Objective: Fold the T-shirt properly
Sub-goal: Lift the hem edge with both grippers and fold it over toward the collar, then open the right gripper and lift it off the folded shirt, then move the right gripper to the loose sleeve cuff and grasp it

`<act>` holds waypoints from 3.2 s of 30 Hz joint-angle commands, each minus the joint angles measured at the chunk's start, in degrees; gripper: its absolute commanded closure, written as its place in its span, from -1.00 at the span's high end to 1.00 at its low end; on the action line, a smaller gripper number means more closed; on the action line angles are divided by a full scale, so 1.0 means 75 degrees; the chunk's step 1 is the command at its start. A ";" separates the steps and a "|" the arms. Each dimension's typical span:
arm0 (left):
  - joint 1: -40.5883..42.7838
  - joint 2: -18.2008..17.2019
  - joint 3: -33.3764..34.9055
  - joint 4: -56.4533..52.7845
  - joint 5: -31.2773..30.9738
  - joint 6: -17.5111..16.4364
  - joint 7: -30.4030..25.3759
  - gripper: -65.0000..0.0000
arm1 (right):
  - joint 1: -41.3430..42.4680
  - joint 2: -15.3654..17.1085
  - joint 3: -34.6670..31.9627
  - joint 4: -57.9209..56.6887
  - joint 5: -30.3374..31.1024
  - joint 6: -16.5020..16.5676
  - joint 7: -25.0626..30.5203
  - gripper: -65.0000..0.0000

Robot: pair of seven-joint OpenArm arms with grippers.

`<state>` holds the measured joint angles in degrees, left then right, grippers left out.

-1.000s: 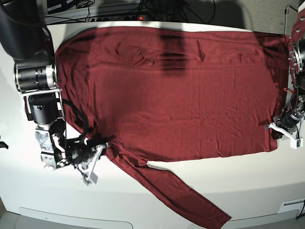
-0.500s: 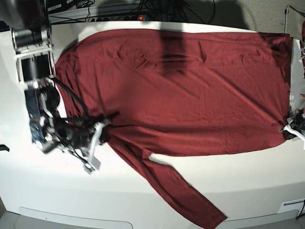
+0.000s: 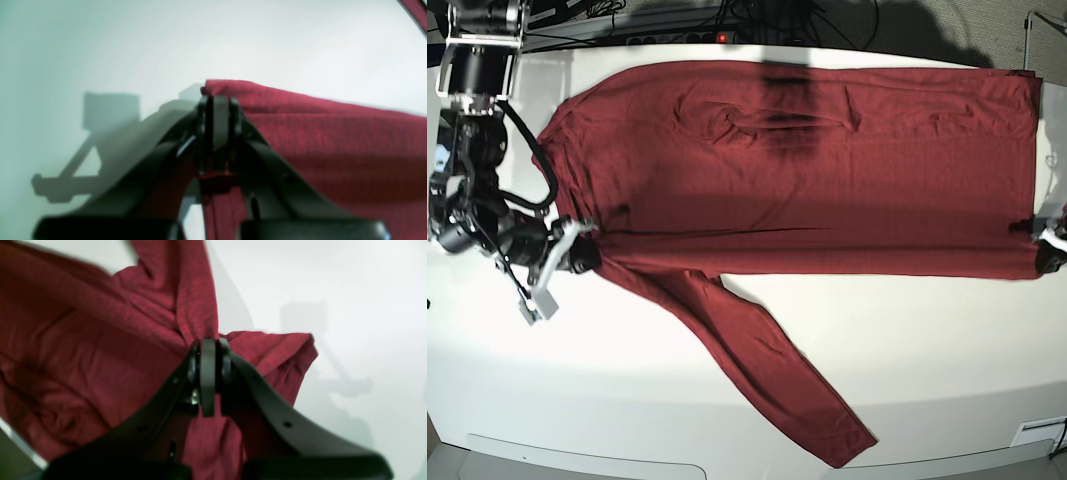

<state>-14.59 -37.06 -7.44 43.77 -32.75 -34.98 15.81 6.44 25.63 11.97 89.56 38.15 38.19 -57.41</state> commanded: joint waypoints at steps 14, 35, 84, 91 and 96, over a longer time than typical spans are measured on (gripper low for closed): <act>0.1947 -0.0609 -0.0493 0.1967 -0.0245 0.0784 0.0373 -1.00 | -0.1740 0.0134 0.1317 0.0988 0.0178 0.0061 0.0085 -1.00; 0.3617 -0.0586 -0.1466 0.2535 -0.0236 0.0781 0.0755 -1.00 | -0.2766 -0.0035 0.1883 0.0988 0.0143 0.0241 0.0050 -1.00; 0.3573 0.0539 -0.1463 0.4121 -0.0638 0.0723 0.0970 -0.26 | 0.4433 -0.2471 -0.0458 -0.5426 -0.3474 -0.1189 0.2040 -0.06; 0.3576 0.0539 -0.1460 0.4121 -0.0638 0.0723 0.0918 -0.26 | 0.5147 -0.2658 -0.0458 -0.7297 -0.4698 -0.1594 0.3034 -0.06; 0.3576 0.0539 -0.1460 0.4121 -0.0638 0.0726 0.0918 -0.26 | 0.5149 -0.2917 -0.0455 -0.7880 -0.5453 -0.1842 0.3433 -0.06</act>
<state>12.69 -31.59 -17.91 73.84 -36.93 -29.30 24.18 42.74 3.57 8.58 29.58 -3.01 24.23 -32.75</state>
